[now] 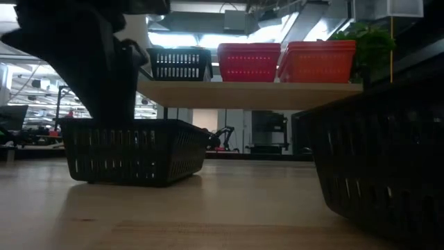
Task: Stack baskets on shelf by color
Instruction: Stack the top black bin on top of the black bin on the shelf
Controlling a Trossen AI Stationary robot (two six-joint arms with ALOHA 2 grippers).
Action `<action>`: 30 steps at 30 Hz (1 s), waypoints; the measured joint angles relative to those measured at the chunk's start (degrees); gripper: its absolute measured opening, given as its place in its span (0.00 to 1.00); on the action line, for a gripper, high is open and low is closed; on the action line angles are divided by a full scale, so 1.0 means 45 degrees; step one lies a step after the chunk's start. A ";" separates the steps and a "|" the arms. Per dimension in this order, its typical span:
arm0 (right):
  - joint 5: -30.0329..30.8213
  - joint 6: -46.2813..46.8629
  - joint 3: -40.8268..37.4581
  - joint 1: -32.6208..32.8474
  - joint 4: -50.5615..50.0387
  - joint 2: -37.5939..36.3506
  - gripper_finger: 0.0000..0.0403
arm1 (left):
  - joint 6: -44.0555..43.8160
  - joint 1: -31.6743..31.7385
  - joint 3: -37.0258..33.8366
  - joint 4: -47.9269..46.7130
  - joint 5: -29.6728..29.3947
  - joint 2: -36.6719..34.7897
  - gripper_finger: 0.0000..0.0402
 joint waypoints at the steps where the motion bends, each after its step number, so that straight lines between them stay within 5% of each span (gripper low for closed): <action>1: 0.0005 0.0000 0.0005 -0.0001 0.0005 0.0000 0.23 | 0.0002 0.0060 0.0000 0.0117 -0.0015 0.0082 0.34; 10: -0.0001 0.0000 0.0000 0.0003 0.0105 0.0000 0.23 | -0.0659 0.0201 -0.0024 0.0393 0.0494 0.1015 0.33; 17: 0.0001 -0.0010 -0.0015 0.0023 0.0112 0.0010 0.23 | -0.2133 0.0067 0.0093 0.0205 0.0429 0.0816 0.03; 23: 0.0001 -0.0019 -0.0019 0.0023 0.0154 0.0015 0.23 | -0.2489 -0.0862 0.1867 -0.0785 0.1147 -0.0184 0.00; 30: 0.0011 -0.0029 -0.0019 0.0023 0.0189 0.0019 0.23 | -0.0164 -0.2275 0.5944 -0.3778 -0.2119 -0.1452 0.00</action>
